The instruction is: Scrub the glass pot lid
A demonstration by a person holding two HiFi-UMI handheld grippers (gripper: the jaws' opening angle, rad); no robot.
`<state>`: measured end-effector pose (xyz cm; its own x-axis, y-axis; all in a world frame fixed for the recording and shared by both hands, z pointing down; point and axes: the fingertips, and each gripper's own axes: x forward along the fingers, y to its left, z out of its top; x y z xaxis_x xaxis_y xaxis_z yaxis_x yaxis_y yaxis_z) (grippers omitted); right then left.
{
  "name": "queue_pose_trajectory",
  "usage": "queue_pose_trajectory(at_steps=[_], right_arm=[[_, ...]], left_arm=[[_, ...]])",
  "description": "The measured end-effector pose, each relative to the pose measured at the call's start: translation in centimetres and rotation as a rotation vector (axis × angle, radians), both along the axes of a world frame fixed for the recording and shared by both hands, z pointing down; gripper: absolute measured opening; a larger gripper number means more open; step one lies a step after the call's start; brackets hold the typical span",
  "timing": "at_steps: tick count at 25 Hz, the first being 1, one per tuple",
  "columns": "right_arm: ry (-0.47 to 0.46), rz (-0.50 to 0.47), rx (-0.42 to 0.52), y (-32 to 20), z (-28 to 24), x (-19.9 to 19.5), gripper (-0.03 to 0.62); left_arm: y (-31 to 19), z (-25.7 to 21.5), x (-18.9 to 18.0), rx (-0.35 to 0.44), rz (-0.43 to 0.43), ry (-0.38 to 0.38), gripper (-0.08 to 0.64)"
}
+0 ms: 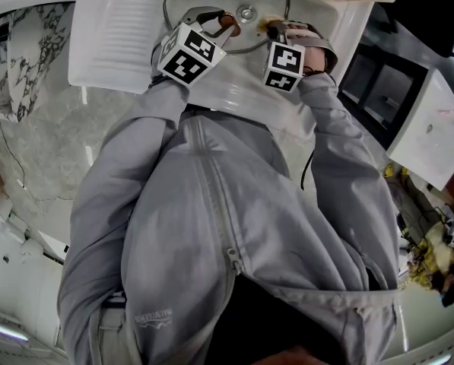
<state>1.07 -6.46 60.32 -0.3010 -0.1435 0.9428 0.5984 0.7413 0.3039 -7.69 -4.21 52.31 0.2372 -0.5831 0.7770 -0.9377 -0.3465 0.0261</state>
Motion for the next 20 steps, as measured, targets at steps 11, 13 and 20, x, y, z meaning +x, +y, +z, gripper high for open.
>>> queue_pose_trajectory(at_steps=[11,13,20], right_arm=[[0.177,-0.027,-0.263,9.6,4.2,0.6,0.029],[0.159,0.06,-0.384,10.7,3.5,-0.4,0.029],[-0.024,0.22,-0.596,12.6,-2.8,-3.8,0.029]], left_arm=[[0.1,-0.2,0.0,0.003,-0.004,0.001,0.129],[0.0,-0.2,0.0,0.006,-0.003,0.005,0.129],[0.2,-0.1,-0.1,0.014,0.013,0.034,0.129]])
